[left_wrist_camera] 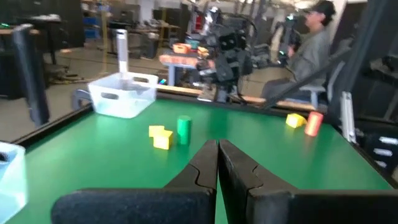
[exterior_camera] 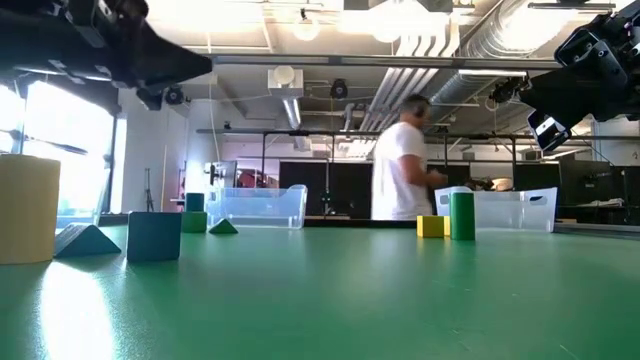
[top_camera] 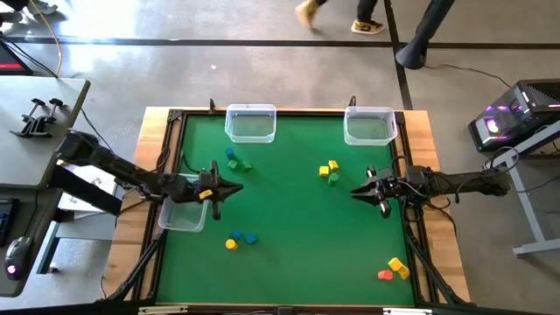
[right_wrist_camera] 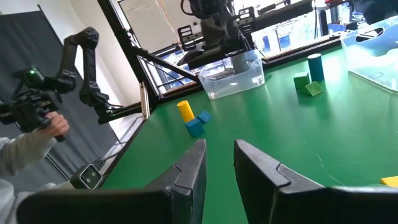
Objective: Sort blocks by size
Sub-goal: Put the orange cylindrical block into the top right transparent bin
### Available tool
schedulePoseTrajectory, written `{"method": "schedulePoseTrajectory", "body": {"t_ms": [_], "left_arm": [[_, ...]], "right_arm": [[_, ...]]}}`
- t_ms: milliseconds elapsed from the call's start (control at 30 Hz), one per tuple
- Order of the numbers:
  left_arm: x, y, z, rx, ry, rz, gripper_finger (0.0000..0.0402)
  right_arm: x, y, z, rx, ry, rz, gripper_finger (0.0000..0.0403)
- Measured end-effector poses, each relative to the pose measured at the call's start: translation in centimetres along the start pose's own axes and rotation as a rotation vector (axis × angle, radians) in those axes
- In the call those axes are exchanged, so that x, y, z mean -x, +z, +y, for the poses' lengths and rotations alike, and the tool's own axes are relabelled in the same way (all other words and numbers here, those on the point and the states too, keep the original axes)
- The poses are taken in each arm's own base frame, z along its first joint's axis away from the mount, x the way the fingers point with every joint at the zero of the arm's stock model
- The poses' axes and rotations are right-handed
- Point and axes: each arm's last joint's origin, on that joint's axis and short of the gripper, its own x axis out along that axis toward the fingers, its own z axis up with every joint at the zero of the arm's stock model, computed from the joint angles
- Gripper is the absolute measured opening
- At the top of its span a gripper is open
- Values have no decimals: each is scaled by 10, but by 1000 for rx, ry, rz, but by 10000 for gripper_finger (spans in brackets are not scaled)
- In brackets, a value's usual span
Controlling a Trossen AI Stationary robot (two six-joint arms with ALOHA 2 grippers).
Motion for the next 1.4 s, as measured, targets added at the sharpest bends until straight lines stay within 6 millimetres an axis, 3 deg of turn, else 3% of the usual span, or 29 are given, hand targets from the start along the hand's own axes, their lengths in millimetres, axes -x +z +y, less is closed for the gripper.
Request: {"method": "schedulePoseTrajectory", "body": {"t_ms": [300, 733, 1400], "left_arm": [[-27, 10, -21, 5, -89, 38, 0], [-75, 17, -54, -146, -94, 66, 0], [-83, 13, -58, -160, -90, 84, 0]], "right_arm": [[0, 0, 0, 0, 0, 1, 78], [0, 0, 0, 0, 0, 1, 78], [0, 0, 0, 0, 0, 0, 78]]}}
